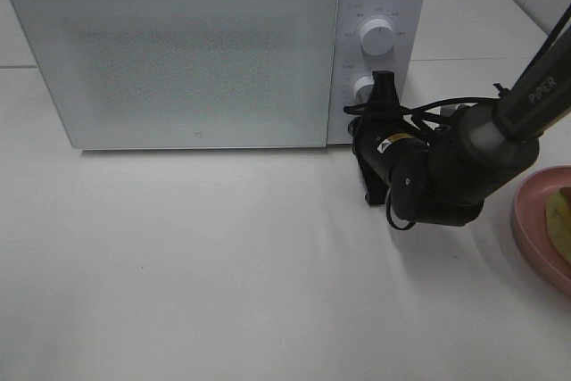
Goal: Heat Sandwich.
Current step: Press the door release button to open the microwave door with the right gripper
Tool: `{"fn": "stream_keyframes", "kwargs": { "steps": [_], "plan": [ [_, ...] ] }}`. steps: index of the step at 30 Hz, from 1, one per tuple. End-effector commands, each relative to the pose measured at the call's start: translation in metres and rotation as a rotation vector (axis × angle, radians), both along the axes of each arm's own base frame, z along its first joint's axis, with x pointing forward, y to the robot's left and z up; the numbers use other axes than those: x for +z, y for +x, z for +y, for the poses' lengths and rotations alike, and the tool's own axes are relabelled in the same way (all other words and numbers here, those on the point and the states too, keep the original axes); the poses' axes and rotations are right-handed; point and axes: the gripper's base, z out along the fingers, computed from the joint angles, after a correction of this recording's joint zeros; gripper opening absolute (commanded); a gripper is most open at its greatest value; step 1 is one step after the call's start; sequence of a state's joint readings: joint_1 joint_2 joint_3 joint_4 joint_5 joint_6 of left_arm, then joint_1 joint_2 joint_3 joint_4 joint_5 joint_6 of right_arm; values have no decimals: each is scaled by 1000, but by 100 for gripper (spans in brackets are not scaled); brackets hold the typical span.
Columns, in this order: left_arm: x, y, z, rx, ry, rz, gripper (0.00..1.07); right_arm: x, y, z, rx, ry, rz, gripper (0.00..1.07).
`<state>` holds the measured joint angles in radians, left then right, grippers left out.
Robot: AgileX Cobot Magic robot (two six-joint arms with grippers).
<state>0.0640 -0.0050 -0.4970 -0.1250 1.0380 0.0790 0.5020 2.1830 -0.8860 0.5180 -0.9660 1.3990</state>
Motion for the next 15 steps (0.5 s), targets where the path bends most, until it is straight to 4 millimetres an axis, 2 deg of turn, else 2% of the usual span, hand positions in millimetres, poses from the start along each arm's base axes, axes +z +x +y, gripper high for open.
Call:
{"fn": "stream_keyframes", "kwargs": {
  "steps": [1, 15],
  "plan": [
    [0, -3, -1, -8, -7, -32, 101, 44, 31, -1, -57, 18, -324, 1],
    [0, -3, -1, -8, -7, -32, 101, 41, 31, -2, -58, -4, -293, 1]
  ]
}}
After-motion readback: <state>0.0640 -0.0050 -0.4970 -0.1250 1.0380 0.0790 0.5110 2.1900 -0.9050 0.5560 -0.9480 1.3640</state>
